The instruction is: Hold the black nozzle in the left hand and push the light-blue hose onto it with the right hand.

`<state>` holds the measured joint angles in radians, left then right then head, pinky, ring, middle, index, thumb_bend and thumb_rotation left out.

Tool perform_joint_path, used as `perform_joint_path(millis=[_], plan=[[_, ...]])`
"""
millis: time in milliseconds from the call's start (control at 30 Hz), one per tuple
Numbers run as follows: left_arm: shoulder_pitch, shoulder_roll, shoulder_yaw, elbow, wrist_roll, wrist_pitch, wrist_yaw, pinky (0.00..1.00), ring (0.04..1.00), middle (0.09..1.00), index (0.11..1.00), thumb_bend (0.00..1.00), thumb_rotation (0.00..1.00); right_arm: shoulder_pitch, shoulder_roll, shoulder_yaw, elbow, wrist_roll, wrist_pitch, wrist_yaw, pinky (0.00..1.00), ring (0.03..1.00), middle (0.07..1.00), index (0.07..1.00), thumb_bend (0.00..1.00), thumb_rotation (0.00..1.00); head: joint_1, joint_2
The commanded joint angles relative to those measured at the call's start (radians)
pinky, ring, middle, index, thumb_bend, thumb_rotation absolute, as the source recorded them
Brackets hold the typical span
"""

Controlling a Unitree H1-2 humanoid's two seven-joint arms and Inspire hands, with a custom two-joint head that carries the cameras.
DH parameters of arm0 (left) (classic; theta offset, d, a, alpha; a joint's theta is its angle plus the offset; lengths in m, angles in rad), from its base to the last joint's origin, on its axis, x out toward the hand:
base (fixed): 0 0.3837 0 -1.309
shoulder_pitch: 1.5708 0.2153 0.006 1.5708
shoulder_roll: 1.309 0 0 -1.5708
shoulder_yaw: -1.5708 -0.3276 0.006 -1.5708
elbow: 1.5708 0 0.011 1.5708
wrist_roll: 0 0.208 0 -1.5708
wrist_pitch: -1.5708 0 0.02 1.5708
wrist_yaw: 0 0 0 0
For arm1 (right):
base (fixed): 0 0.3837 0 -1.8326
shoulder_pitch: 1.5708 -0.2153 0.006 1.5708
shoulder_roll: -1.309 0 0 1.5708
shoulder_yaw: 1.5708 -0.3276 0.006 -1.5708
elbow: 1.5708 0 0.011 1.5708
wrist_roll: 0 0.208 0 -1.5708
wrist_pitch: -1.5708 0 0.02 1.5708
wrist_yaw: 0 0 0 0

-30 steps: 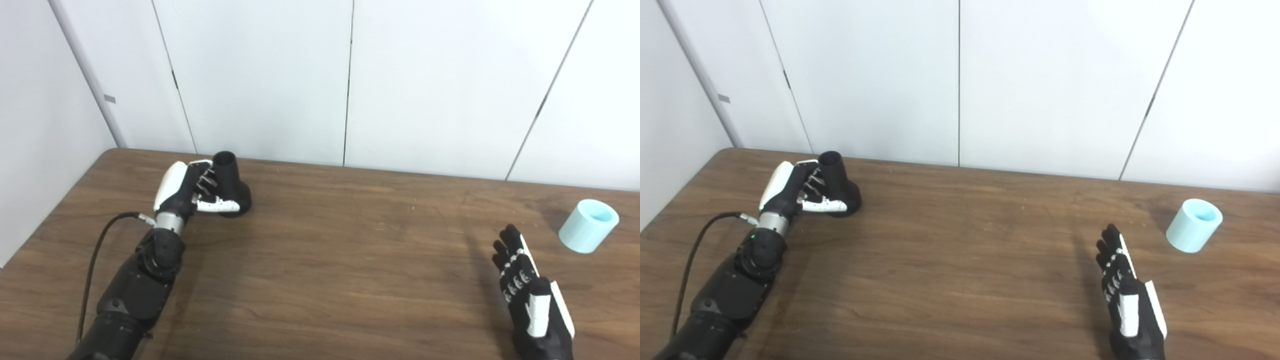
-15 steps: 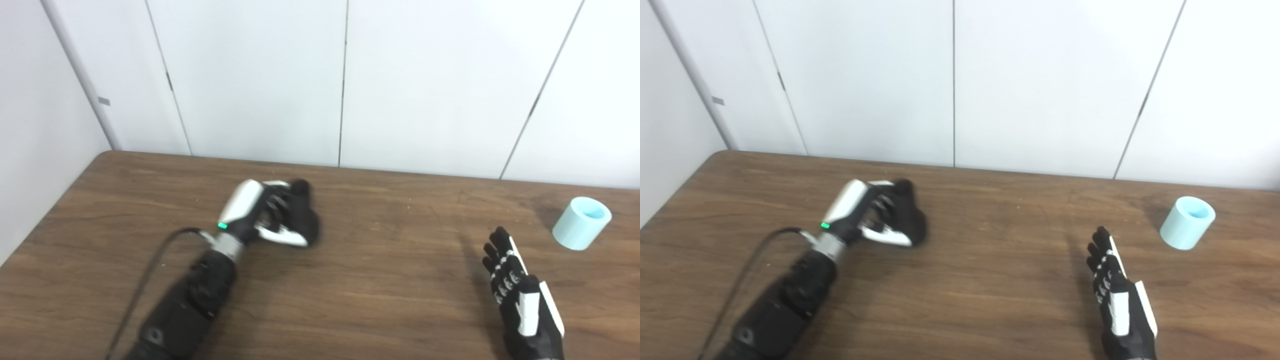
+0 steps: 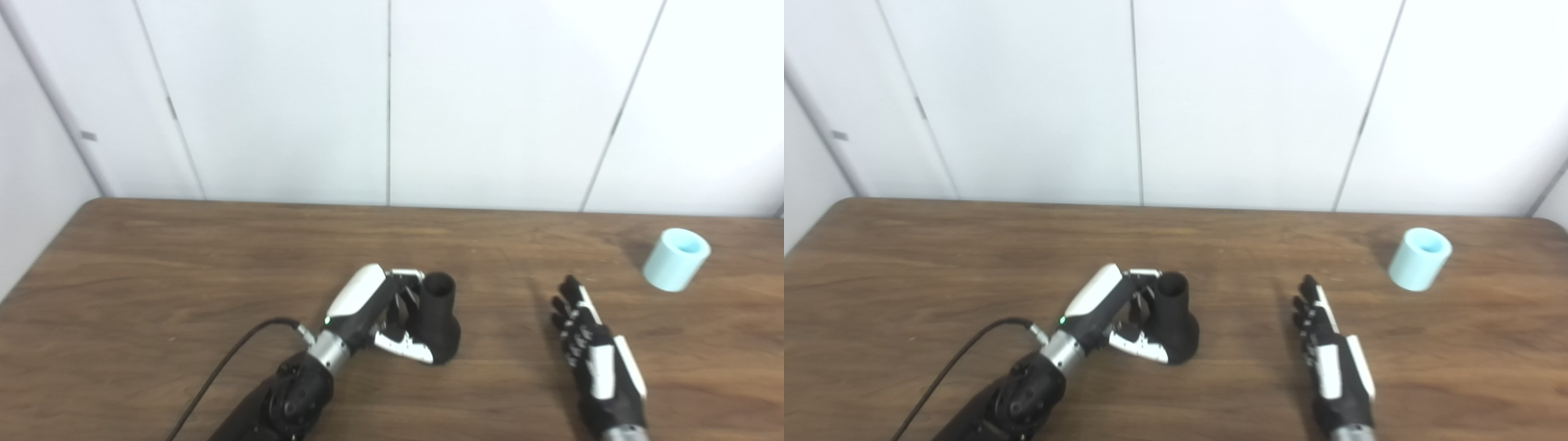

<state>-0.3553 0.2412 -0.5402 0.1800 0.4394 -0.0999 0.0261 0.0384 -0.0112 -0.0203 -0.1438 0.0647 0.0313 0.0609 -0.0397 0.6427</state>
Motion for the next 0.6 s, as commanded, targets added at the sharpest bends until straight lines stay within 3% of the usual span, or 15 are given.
perform_joint_path(millis=[0,300,467,567], plan=[[0.107,0.054,-0.083,0.052,0.109,0.029,-0.114,0.4,0.394,0.433,0.485,0.52,0.07,-0.008,0.021,0.011,-0.046,-0.014,-0.006,-0.016,0.97,0.985,1.0,1.0,0.67,1.0,-0.02,0.005],[0.102,0.107,-0.098,0.073,0.179,0.022,-0.103,0.35,0.368,0.416,0.483,0.52,0.08,-0.022,0.033,0.006,-0.098,-0.022,0.046,-0.045,0.94,0.954,1.0,1.0,0.65,1.0,-0.034,0.011],[0.098,0.103,-0.081,0.078,0.176,0.016,-0.1,0.35,0.351,0.402,0.482,0.52,0.08,-0.056,0.004,-0.023,-0.176,-0.015,0.1,-0.055,0.91,0.93,0.977,0.975,0.67,1.0,-0.022,0.011],[0.095,0.101,-0.07,0.079,0.17,0.018,-0.095,0.35,0.36,0.413,0.483,0.52,0.08,-0.095,-0.038,-0.049,-0.194,-0.031,0.073,-0.058,0.9,0.912,0.945,0.938,0.68,1.0,-0.019,0.009]])
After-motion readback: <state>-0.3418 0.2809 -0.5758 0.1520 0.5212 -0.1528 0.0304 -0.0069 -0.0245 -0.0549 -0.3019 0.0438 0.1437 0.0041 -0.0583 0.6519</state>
